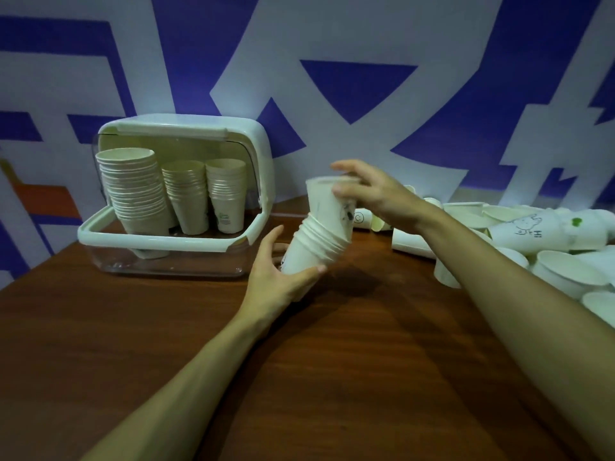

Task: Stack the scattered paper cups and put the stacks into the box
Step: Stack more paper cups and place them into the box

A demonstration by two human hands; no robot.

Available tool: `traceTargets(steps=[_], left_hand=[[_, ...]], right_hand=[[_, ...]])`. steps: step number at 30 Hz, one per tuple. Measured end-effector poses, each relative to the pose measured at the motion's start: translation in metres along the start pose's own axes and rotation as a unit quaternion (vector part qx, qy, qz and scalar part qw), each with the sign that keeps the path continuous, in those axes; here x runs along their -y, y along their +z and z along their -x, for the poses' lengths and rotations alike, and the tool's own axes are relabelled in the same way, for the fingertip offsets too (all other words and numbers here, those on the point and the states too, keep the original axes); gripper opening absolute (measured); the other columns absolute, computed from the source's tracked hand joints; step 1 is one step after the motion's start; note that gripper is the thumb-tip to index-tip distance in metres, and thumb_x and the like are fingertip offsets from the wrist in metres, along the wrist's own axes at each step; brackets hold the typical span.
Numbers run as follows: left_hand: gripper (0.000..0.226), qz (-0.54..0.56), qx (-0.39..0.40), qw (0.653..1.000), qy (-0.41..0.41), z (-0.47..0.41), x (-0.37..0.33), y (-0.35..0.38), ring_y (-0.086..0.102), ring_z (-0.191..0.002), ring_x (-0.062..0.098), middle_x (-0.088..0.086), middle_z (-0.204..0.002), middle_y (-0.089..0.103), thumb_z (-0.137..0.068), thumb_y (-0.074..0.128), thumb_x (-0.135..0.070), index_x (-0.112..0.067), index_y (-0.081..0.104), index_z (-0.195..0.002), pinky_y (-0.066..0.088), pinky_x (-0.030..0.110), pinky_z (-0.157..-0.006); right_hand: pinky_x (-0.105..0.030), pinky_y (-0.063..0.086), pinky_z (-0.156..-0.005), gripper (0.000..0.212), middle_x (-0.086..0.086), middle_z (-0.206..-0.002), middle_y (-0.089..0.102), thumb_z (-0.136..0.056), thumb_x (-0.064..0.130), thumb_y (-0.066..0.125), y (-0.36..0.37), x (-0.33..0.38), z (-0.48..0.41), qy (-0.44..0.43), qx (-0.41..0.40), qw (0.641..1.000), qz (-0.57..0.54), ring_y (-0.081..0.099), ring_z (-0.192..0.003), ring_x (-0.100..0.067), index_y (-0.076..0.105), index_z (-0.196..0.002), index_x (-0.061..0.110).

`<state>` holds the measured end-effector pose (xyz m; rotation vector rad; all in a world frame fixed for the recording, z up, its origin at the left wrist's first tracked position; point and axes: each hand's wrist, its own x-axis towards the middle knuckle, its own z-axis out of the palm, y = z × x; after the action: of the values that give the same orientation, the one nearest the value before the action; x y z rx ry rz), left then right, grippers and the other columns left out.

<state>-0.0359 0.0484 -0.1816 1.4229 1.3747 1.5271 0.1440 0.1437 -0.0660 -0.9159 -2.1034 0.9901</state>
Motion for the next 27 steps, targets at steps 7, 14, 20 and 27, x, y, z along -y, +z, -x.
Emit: traceTargets(steps=[7,14,20,27], left_hand=[[0.065,0.011,0.003,1.000,0.000,0.002,-0.002,0.002,0.058,-0.107,0.006,-0.007,-0.122,0.057,-0.066,0.080,-0.050,-0.027,0.056,-0.121,0.049,0.020,-0.083],[0.079,0.082,-0.022,0.995,-0.044,-0.002,0.003,-0.003,0.059,-0.110,0.011,-0.004,-0.122,0.059,-0.065,0.080,-0.041,-0.021,0.043,-0.132,0.052,0.034,-0.091],[0.080,0.087,-0.033,0.994,-0.054,-0.007,0.010,-0.003,0.057,-0.113,0.009,-0.003,-0.126,0.057,-0.066,0.084,-0.035,-0.023,0.041,-0.132,0.049,0.034,-0.096],[0.074,0.057,-0.034,0.998,0.011,-0.008,0.009,-0.003,0.061,-0.110,0.010,-0.003,-0.123,0.063,-0.066,0.086,-0.028,-0.023,0.051,-0.131,0.052,0.034,-0.095]], right_hand=[[-0.031,0.042,-0.107,0.068,-0.004,-0.144,0.046,-0.088,0.056,0.048,0.008,0.005,0.011,0.005,0.116,0.987,0.110,0.048,-0.125,-0.011,0.042,-0.143,0.017],[-0.034,0.041,-0.099,0.054,-0.010,-0.144,0.044,-0.093,0.040,0.053,0.007,-0.050,-0.034,0.134,-0.179,0.956,0.191,0.049,-0.124,-0.025,0.043,-0.140,0.014],[-0.041,0.050,-0.085,0.070,-0.017,-0.131,0.049,-0.081,0.026,0.070,0.013,-0.100,-0.064,0.269,-0.169,0.907,0.278,0.056,-0.109,-0.034,0.034,-0.136,-0.001],[-0.028,0.049,-0.089,0.029,-0.006,-0.112,0.068,-0.089,0.016,0.065,0.014,-0.079,-0.048,0.115,-0.314,0.932,0.137,0.061,-0.099,-0.016,0.063,-0.118,0.010]])
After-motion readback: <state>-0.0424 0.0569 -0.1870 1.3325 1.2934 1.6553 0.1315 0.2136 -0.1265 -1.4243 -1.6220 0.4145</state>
